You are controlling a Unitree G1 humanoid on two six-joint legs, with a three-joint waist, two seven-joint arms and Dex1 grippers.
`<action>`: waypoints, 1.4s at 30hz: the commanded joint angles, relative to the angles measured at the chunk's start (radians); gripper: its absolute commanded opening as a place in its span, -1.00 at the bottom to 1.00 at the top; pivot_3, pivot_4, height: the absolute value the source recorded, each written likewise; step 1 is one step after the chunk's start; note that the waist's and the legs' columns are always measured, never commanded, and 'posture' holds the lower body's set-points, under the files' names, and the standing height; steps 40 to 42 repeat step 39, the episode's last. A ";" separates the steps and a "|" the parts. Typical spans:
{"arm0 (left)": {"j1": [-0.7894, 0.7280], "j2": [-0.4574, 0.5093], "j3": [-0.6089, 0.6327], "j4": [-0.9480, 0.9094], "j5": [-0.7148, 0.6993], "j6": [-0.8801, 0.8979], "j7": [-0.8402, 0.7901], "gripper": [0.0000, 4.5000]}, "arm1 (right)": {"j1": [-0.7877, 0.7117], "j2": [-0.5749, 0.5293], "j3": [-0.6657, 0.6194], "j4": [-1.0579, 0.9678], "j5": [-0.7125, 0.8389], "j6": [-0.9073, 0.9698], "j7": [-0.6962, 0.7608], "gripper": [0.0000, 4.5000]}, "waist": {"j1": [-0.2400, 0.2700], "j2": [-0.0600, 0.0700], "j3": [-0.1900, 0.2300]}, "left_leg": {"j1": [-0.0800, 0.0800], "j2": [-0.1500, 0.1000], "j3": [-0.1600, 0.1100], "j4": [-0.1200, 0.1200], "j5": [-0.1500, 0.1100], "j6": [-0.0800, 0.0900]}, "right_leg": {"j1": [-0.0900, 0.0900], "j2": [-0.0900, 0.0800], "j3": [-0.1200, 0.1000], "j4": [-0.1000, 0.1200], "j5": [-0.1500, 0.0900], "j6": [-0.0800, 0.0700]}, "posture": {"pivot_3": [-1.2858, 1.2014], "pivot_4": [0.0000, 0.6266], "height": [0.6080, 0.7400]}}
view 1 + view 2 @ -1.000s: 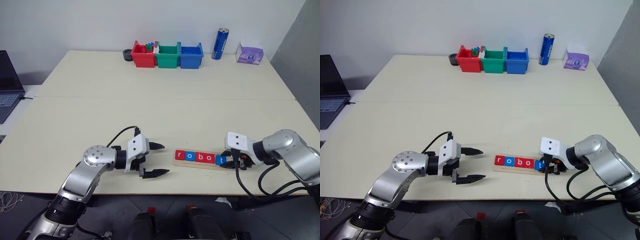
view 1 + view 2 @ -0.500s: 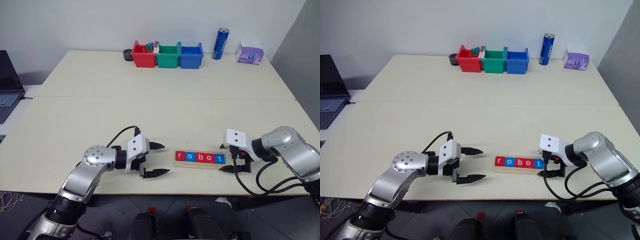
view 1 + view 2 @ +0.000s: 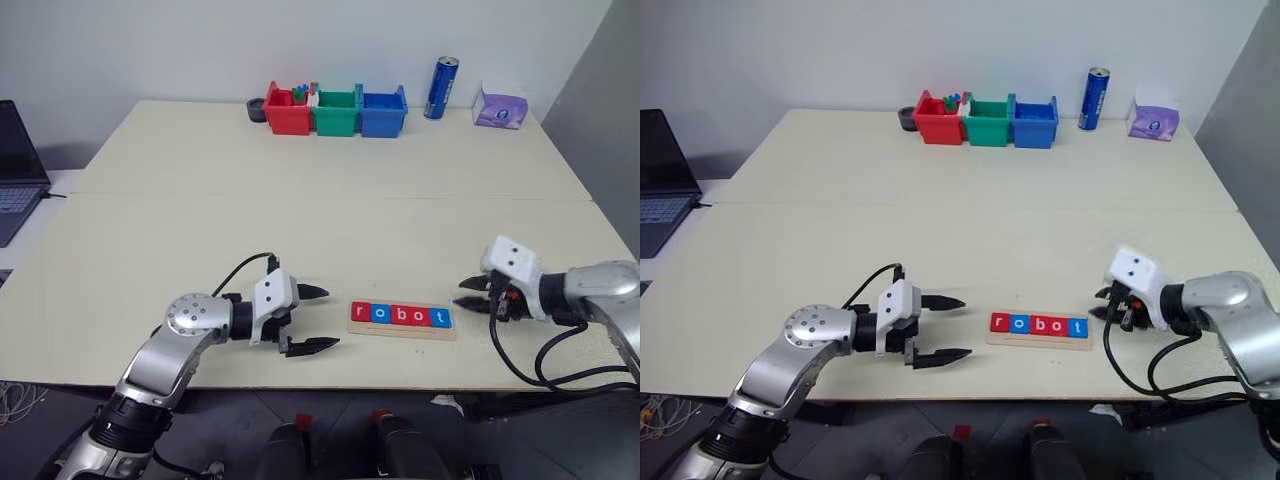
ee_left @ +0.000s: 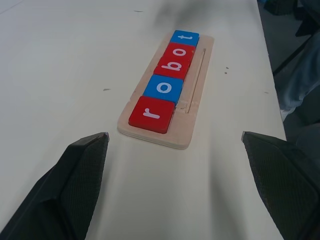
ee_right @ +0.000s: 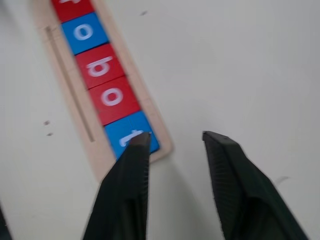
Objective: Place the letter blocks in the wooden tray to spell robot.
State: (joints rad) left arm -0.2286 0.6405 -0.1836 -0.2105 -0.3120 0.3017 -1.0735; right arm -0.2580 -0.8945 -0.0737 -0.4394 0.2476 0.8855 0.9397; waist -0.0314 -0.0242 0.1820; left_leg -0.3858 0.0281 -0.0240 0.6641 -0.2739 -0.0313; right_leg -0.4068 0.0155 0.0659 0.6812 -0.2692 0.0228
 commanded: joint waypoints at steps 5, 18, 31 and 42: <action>-0.003 -0.001 0.048 -0.049 -0.046 0.024 0.013 1.00 | 0.174 0.127 -0.206 -0.093 -0.003 -0.001 -0.221 -0.54 | 0.003 0.000 0.000 | -0.001 0.000 0.000 0.000 0.000 0.000 | 0.000 0.000 0.000 0.000 -0.001 0.002 | 0.03 -0.52 1.00; -0.047 -0.014 0.064 -0.056 -0.084 0.100 0.046 1.00 | 0.216 0.343 -0.360 -0.028 -0.030 -0.185 -0.509 -0.54 | 0.000 0.001 0.000 | 0.000 -0.001 0.001 0.000 0.000 0.000 | 0.000 0.000 0.001 0.000 -0.001 0.002 | 0.03 -0.52 1.00; -0.056 -0.029 0.075 -0.077 -0.103 0.139 0.097 1.00 | 0.192 0.459 -0.401 0.005 -0.039 -0.266 -0.704 -0.54 | 0.000 0.001 -0.001 | 0.000 0.000 0.001 -0.001 0.000 0.000 | 0.000 0.000 0.003 0.000 -0.001 0.002 | 0.03 -0.52 1.00; -0.055 -0.045 0.082 -0.084 -0.109 0.159 0.126 1.00 | 0.204 0.459 -0.386 0.015 -0.045 -0.303 -0.731 -0.54 | 0.000 0.001 -0.001 | 0.000 0.000 0.001 -0.001 0.000 0.000 | 0.000 0.000 0.004 0.000 -0.001 0.002 | 0.03 -0.52 1.00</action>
